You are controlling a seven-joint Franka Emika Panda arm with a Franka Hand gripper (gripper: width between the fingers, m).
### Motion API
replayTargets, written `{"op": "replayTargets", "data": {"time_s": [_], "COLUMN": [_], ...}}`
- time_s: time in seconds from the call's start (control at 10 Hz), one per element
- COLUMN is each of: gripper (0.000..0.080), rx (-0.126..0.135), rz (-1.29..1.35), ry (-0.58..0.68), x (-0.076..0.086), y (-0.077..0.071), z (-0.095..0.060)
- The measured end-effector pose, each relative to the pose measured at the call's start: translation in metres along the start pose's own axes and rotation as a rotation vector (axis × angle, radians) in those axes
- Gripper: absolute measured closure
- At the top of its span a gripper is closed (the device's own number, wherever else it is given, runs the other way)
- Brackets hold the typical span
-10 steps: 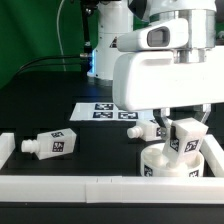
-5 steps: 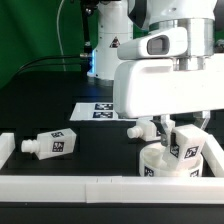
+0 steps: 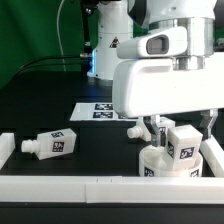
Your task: Assemble stool
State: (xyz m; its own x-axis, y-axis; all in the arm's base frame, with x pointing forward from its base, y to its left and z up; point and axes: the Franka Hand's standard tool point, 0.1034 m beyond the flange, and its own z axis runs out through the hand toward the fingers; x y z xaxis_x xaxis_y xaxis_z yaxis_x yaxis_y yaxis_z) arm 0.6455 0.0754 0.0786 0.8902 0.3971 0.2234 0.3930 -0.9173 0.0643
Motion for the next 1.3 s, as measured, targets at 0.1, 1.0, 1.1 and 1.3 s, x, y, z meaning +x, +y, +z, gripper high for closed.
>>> {"op": "replayTargets", "data": {"time_s": [0.1,1.0,1.1,1.3], "gripper": [0.0155,0.0466,0.0466,0.0466], "rx": [0.008,0.022,0.030,0.054], "rz": [0.039,0.261,0.477,0.809], "ry": [-0.019,-0.042,-0.031,0.000], "x": [0.003,0.010,0.012,0.017], "y": [0.000,0.002,-0.005,-0.014], "z": [0.000,0.000,0.001,0.001]}}
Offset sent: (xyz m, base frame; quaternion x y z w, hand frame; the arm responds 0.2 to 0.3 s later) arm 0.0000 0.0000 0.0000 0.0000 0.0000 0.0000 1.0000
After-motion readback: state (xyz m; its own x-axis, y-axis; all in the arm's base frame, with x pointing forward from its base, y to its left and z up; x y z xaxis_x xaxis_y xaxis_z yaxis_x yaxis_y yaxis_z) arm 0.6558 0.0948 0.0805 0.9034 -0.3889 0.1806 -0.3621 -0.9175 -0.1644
